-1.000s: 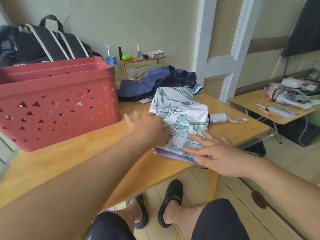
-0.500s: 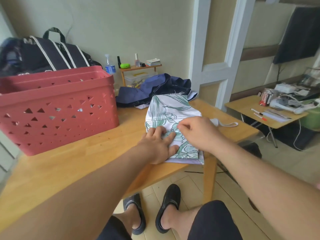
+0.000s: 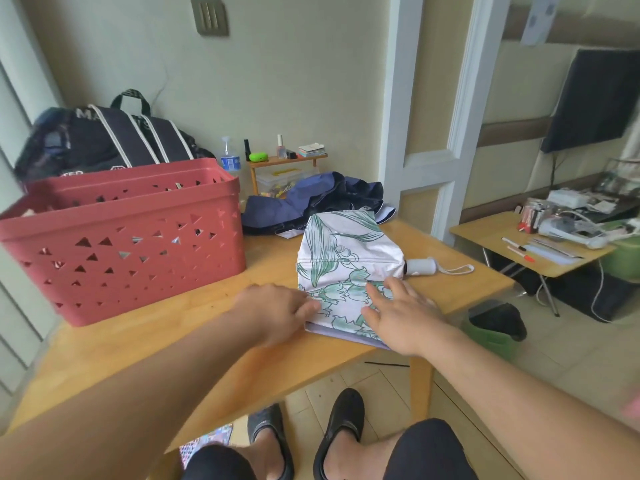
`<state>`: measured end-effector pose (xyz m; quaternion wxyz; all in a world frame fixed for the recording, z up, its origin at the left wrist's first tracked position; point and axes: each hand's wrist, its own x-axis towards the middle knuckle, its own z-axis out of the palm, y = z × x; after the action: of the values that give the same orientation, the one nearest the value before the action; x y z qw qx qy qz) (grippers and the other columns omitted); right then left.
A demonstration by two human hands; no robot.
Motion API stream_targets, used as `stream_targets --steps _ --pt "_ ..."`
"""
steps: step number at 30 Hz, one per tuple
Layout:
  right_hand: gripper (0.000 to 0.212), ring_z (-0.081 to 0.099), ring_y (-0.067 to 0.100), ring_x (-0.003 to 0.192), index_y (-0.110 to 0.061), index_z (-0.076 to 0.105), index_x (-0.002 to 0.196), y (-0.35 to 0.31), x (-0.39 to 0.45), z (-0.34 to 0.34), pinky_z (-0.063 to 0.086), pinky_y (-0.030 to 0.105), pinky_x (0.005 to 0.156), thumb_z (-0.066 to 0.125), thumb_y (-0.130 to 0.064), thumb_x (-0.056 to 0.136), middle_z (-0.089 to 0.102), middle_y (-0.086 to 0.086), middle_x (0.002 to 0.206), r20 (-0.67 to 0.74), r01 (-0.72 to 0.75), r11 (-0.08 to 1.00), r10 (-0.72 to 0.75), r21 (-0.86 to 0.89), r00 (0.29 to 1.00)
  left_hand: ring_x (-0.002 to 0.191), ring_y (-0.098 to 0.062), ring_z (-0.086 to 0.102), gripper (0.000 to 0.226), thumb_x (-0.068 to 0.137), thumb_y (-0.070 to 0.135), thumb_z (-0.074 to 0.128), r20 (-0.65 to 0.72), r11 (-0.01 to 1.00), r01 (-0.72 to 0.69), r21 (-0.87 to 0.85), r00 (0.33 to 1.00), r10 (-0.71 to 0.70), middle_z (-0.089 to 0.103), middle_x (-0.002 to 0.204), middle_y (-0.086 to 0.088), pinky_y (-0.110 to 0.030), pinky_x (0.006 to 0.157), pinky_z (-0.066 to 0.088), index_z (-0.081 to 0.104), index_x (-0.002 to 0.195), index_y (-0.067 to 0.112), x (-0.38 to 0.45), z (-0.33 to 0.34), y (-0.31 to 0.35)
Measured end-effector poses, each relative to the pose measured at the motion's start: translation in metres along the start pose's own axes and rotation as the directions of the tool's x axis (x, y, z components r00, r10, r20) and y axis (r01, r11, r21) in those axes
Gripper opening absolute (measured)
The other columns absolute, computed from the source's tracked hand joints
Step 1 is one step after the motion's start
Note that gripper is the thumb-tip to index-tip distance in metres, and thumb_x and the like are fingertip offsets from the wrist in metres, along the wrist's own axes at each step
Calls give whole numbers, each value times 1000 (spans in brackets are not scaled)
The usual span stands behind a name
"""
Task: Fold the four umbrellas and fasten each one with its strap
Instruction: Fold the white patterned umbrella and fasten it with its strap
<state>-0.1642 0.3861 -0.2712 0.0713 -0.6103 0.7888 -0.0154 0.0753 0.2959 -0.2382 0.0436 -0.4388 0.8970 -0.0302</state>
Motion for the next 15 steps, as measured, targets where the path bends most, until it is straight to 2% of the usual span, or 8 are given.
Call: stream_targets --steps 2,4,5,6,8,10,11,15 --pt "69 -12 21 159 -39 -4 164 -2 -3 4 0 54 127 10 -67 103 -16 -2 173 31 -14 1000 13 6 999 109 -26 58 41 104 49 32 -231 983 90 159 972 -51 72 108 3 -38 89 38 64 95 26 16 -11 21" --pt "70 -16 20 159 -38 -6 164 -3 -4 2 -3 55 127 9 -67 102 -20 -2 172 54 -18 1000 18 3 998 112 -28 61 29 102 34 41 -382 1000 -4 25 924 13 72 117 1 -37 90 42 67 108 26 31 -9 46" --pt "71 -17 20 159 -37 -6 165 -4 -4 2 -4 55 127 9 -67 102 -20 -2 172 58 -21 1000 21 4 998 120 -31 60 33 103 28 44 -370 988 -111 -107 927 64 67 132 -2 -37 95 46 64 129 27 38 -6 56" --pt "71 -17 19 159 -37 -5 165 -4 -3 1 -3 55 127 9 -67 102 -19 -2 172 62 -25 1000 25 6 998 132 -33 54 43 105 27 44 -278 956 -181 -232 954 113 56 150 -5 -38 103 45 51 147 26 41 -2 63" --pt "71 -17 19 158 -37 -6 165 -3 -5 2 -4 54 127 8 -68 102 -17 -3 173 71 -29 1000 29 3 997 156 -29 24 55 111 38 34 -40 930 -229 -289 973 227 21 172 -4 -43 124 26 21 164 28 40 9 66" --pt "72 -17 19 159 -38 -9 164 -2 -6 2 -3 54 127 6 -69 101 -18 -6 172 75 -31 999 32 -18 997 160 -15 -6 62 112 49 19 41 951 -243 -192 966 255 -2 175 7 -42 130 2 1 167 29 38 20 51" --pt "72 -16 20 159 -38 -9 164 -2 -7 0 -3 54 127 6 -69 101 -19 -8 172 82 -35 999 37 -23 996 159 -11 -12 64 111 54 15 62 961 -229 -152 969 241 -9 174 11 -41 130 -2 -5 167 30 38 24 41" --pt "76 -16 23 159 -35 -9 164 5 -14 -6 -1 55 127 7 -72 100 -23 -13 170 132 -13 999 19 -41 991 158 -10 -17 71 105 66 11 133 989 -142 -47 980 147 -20 170 16 -48 130 0 -10 165 34 29 24 21"
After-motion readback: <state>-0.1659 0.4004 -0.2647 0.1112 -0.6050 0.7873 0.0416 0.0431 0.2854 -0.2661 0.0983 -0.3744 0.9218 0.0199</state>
